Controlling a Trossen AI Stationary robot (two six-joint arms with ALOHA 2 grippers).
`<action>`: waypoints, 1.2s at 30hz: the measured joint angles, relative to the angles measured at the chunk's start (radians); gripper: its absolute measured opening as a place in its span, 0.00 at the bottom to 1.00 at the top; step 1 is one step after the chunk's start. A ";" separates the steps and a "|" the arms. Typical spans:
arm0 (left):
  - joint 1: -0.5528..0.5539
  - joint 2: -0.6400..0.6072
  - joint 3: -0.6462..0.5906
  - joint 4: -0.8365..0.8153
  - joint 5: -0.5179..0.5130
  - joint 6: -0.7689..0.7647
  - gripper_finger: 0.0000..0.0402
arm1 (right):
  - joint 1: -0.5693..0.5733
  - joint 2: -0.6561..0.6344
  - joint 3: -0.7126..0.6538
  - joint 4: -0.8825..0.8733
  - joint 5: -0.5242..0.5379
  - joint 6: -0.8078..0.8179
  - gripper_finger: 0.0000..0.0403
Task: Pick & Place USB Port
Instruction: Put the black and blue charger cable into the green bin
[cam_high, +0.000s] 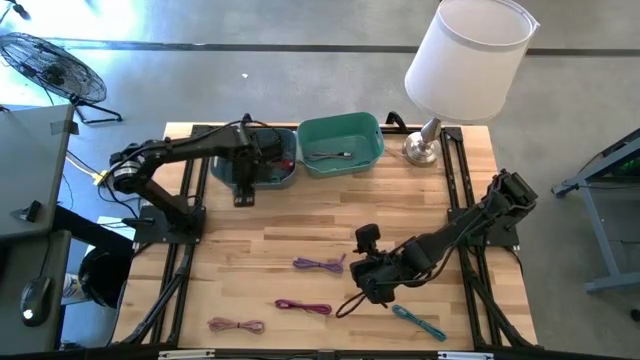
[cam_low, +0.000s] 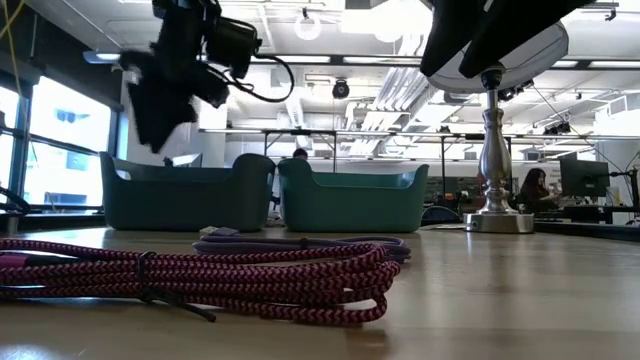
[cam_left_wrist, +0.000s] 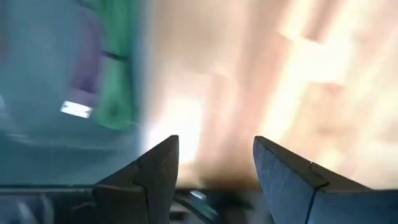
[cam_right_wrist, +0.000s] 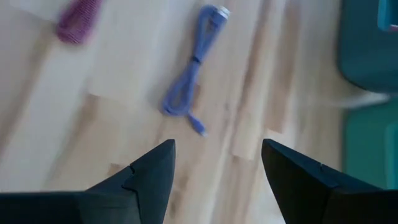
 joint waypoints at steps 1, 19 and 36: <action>-0.018 -0.001 0.000 -0.031 0.033 -0.009 0.50 | -0.007 0.001 0.000 0.019 -0.028 -0.011 0.58; -0.602 -0.002 0.102 -0.174 0.182 -0.285 0.46 | -0.055 0.140 0.000 -0.005 -0.306 0.207 0.58; -1.073 -0.001 0.109 0.041 -0.365 -0.584 0.46 | 0.131 0.133 0.000 -0.152 -0.674 0.861 0.58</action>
